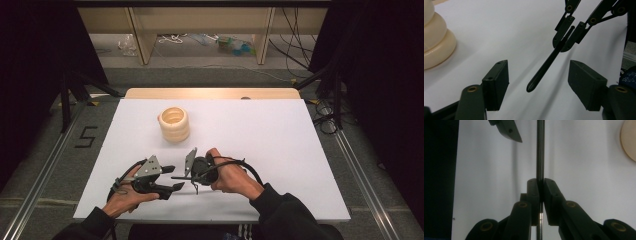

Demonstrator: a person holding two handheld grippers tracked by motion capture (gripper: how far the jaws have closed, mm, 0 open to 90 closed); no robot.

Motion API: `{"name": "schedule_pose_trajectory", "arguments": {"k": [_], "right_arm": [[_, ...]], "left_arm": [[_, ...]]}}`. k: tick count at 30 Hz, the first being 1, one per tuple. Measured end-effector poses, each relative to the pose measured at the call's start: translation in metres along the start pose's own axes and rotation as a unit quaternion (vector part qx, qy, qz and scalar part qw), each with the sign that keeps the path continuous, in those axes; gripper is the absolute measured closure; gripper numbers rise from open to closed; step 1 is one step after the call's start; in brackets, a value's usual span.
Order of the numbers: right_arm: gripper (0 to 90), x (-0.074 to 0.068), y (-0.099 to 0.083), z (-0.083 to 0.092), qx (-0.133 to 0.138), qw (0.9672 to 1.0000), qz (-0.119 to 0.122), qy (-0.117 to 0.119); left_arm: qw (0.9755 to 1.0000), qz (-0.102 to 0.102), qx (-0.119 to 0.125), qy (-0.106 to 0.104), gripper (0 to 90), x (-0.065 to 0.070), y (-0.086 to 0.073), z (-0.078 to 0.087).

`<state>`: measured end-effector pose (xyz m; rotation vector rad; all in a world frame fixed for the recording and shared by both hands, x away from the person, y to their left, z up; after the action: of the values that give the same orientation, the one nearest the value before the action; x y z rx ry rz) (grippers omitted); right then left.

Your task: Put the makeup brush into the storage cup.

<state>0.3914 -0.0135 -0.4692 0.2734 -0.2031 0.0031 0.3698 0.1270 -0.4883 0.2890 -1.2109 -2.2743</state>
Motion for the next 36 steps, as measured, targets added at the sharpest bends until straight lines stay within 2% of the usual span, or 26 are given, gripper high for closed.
{"name": "schedule_pose_trajectory", "arguments": {"k": [1, 3, 7, 8, 11, 12, 15, 16, 17, 18, 21, 22, 24, 26, 28, 29, 30, 31, 35, 36], "right_arm": [[83.5, -0.001, 0.003, -0.001, 0.013, 0.9999, 0.007, 0.006], [83.5, -0.001, 0.003, -0.001, 0.012, 0.9999, 0.009, 0.006], [83.5, 0.001, 0.002, -0.002, 0.007, 0.9995, 0.031, -0.003], [83.5, -0.001, 0.003, -0.002, 0.01, 0.9997, 0.024, 0.003], [83.5, -0.002, 0.004, -0.002, 0.01, 0.9994, 0.033, 0.001], [83.5, -0.003, 0.004, -0.002, 0.01, 0.9995, 0.03, 0.005], [83.5, -0.003, 0.005, -0.002, 0.006, 0.9991, 0.042, 0.003], [83.5, -0.004, 0.005, -0.002, 0.006, 0.9992, 0.039, 0.004], [83.5, -0.004, 0.006, -0.002, 0.006, 0.9988, 0.049, 0.002], [83.5, -0.006, 0.006, -0.002, 0.005, 0.9989, 0.046, 0.004], [83.5, -0.007, 0.006, -0.003, 0.003, 0.999, 0.044, 0.004], [83.5, -0.005, 0.006, -0.003, 0.006, 0.9986, 0.053, 0.001], [83.5, -0.007, 0.006, -0.003, 0.002, 0.9989, 0.047, 0.003], [83.5, -0.006, 0.007, -0.004, 0.005, 0.998, 0.064, 0.002], [83.5, -0.008, 0.007, -0.003, 0.002, 0.9984, 0.056, 0.003], [83.5, -0.008, 0.007, -0.003, 0.003, 0.9981, 0.061, 0.004], [83.5, -0.008, 0.008, -0.004, 0.007, 0.9974, 0.071, 0.003], [83.5, -0.009, 0.008, -0.003, 0.004, 0.998, 0.064, 0.004], [83.5, -0.009, 0.009, -0.003, 0.005, 0.9976, 0.069, 0.003], [83.5, -0.011, 0.007, -0.002, -0.006, 0.9983, 0.058, 0.007]], "left_arm": [[0.9999, -0.01, -0.008, -0.005, 37.1, 0.001, -0.001, 0.0], [0.9997, -0.015, -0.012, -0.012, 41.6, 0.002, -0.001, 0.0], [0.9992, -0.031, -0.021, -0.012, 44.7, 0.005, -0.002, -0.001], [0.9991, -0.034, -0.022, -0.013, 45.8, 0.005, -0.002, -0.002], [0.9986, -0.042, -0.028, -0.016, 49.1, 0.006, -0.003, -0.002], [0.9985, -0.046, -0.025, -0.015, 50.0, 0.007, -0.004, -0.003], [0.9982, -0.046, -0.029, -0.025, 51.7, 0.008, -0.004, -0.003], [0.9983, -0.047, -0.025, -0.021, 52.3, 0.008, -0.004, -0.004], [0.9982, -0.049, -0.026, -0.022, 54.6, 0.008, -0.004, -0.004], [0.9976, -0.055, -0.036, -0.021, 55.3, 0.008, -0.005, -0.003], [0.9975, -0.055, -0.036, -0.027, 56.6, 0.009, -0.005, -0.004], [0.9973, -0.056, -0.038, -0.028, 57.9, 0.009, -0.005, -0.004], [0.9974, -0.055, -0.036, -0.031, 59.1, 0.01, -0.006, -0.005], [0.9969, -0.059, -0.038, -0.035, 60.1, 0.011, -0.006, -0.005], [0.9968, -0.06, -0.04, -0.034, 60.4, 0.012, -0.006, -0.005], [0.9962, -0.062, -0.046, -0.041, 61.0, 0.012, -0.007, -0.005], [0.996, -0.067, -0.048, -0.035, 61.4, 0.012, -0.007, -0.005], [0.9958, -0.068, -0.048, -0.037, 61.9, 0.012, -0.008, -0.006], [0.9953, -0.072, -0.052, -0.039, 63.2, 0.011, -0.008, -0.005], [0.9956, -0.068, -0.049, -0.042, 64.0, 0.012, -0.008, -0.006]]}}
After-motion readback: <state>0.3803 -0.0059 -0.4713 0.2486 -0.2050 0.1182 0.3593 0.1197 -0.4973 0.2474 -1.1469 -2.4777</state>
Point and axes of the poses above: each handheld gripper's, and its own axes: z roughly backward along the jaws, y roughly out of its top, x roughly to its right, the point moved 6 cm from there along -z, roughly forward along the jaws, and after that the axes turned 3 degrees about -x, right-handed, at the moved point
